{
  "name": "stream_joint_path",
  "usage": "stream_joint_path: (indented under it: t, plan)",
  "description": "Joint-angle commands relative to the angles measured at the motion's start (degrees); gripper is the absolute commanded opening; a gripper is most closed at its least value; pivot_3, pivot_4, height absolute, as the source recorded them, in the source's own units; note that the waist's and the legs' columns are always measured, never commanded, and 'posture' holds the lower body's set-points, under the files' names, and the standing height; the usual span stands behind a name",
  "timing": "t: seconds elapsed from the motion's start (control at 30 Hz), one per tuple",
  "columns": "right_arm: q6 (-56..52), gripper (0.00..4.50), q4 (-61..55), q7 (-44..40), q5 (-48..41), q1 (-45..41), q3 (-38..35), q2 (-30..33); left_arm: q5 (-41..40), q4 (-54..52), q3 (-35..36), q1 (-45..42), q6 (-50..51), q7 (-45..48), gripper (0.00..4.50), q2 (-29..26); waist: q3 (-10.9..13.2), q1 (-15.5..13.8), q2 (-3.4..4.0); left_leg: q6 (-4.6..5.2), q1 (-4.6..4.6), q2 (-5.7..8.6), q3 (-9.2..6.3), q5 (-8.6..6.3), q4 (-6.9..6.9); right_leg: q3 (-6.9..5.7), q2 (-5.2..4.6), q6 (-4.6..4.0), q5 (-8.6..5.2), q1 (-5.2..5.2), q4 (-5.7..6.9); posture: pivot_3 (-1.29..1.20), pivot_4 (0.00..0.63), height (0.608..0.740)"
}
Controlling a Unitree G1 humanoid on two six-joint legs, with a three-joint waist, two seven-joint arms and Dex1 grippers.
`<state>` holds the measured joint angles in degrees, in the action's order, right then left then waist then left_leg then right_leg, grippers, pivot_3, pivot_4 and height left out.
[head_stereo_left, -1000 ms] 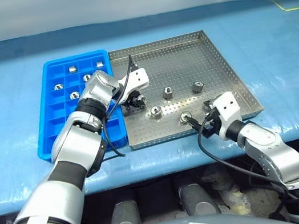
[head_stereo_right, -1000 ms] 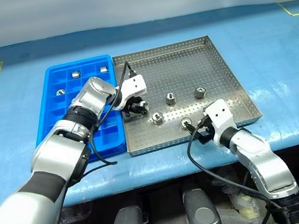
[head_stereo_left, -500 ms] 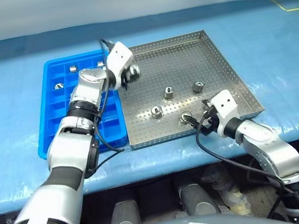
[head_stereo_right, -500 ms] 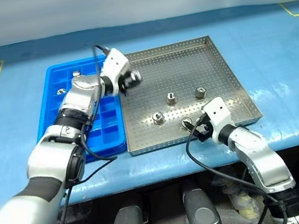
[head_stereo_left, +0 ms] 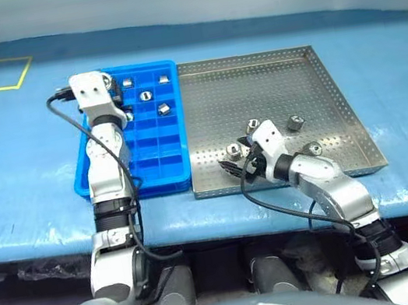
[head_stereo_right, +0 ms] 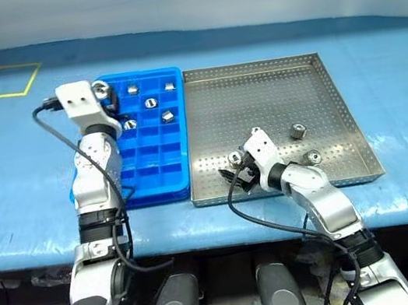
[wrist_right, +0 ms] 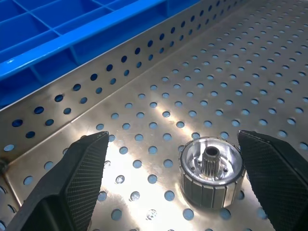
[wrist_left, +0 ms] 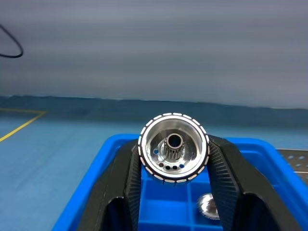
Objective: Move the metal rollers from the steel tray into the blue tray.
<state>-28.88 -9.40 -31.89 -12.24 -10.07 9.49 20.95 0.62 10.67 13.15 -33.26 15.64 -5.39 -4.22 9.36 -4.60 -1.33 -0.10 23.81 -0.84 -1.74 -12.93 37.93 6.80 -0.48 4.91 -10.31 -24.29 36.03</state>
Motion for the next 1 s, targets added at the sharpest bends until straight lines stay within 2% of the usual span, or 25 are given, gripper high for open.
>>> stream_joint_path:
  t: [0.03, 0.2, 0.47, 0.67, 0.77, 0.9, 1.0]
  plan:
    - [1.2, 4.5, 0.1, -0.9, 0.7, -1.3, 0.7, 0.1, -1.7, -2.2, 1.1, 1.7, 2.6, -1.8, 1.7, 0.7, 0.0, -0.7, 0.0, 0.0, -0.01, 0.0, 0.0, 0.0, 0.01, 0.0, 0.0, 0.0, 0.0, 0.02, -0.02, 0.29, 0.15, 0.74]
    - [1.1, 4.5, 0.0, -1.3, 0.9, -1.5, 1.0, 0.0, -4.9, -0.3, 0.9, 4.2, 6.1, 0.9, 1.7, 1.0, 0.0, -1.5, -0.02, -0.02, 0.0, 0.0, -0.01, 0.01, 0.01, -0.03, 0.0, -0.01, 0.0, 0.04, -0.05, 0.29, 0.15, 0.74]
    - [0.8, 4.5, -0.9, -0.9, 1.2, -0.4, 0.6, 0.4, -5.7, 0.1, 0.2, 5.3, 10.0, -0.2, 1.7, 1.0, 0.0, -1.1, -0.01, -0.04, -0.02, 0.0, -0.01, 0.02, 0.0, -0.03, 0.01, -0.03, -0.01, 0.04, -0.05, 0.26, 0.15, 0.74]
    - [1.0, 4.5, -2.1, 0.5, 0.3, 0.3, -1.4, -0.5, -4.4, -1.9, 0.8, 7.0, 7.8, -5.7, 3.58, 2.6, 0.0, -0.5, -0.01, -0.04, -0.08, -0.01, 0.04, 0.02, -0.02, -0.01, -0.01, -0.03, -0.02, 0.06, -0.07, 0.24, 0.15, 0.74]
    - [1.4, 4.5, -2.2, 3.3, -0.8, -0.2, -4.5, -2.6, -4.9, -4.6, -1.3, 8.2, 4.0, -2.9, 3.58, 2.3, 0.0, -0.1, 0.0, -0.04, -0.12, -0.06, 0.06, 0.02, -0.06, -0.01, 0.02, -0.04, -0.02, 0.05, -0.05, 0.23, 0.15, 0.74]
    - [-1.5, 4.5, -2.0, 6.6, -2.8, -1.9, -8.3, -5.1, -8.2, -11.0, -8.0, 12.3, 1.0, 12.1, 3.58, -1.5, 0.0, -0.2, -0.01, -0.08, -0.07, -0.08, 0.05, 0.04, -0.07, -0.04, 0.04, -0.36, -0.18, 0.02, -0.05, 0.24, 0.15, 0.74]
    - [-2.7, 4.5, -2.0, 6.9, -3.2, -2.7, -8.6, -5.2, -9.5, -14.9, -10.1, 14.8, -0.1, 17.0, 3.58, -3.3, 0.0, -0.3, -0.01, -0.08, -0.04, -0.06, 0.07, 0.04, -0.06, -0.03, -0.01, -0.4, -0.18, 0.02, -0.09, 0.24, 0.15, 0.74]
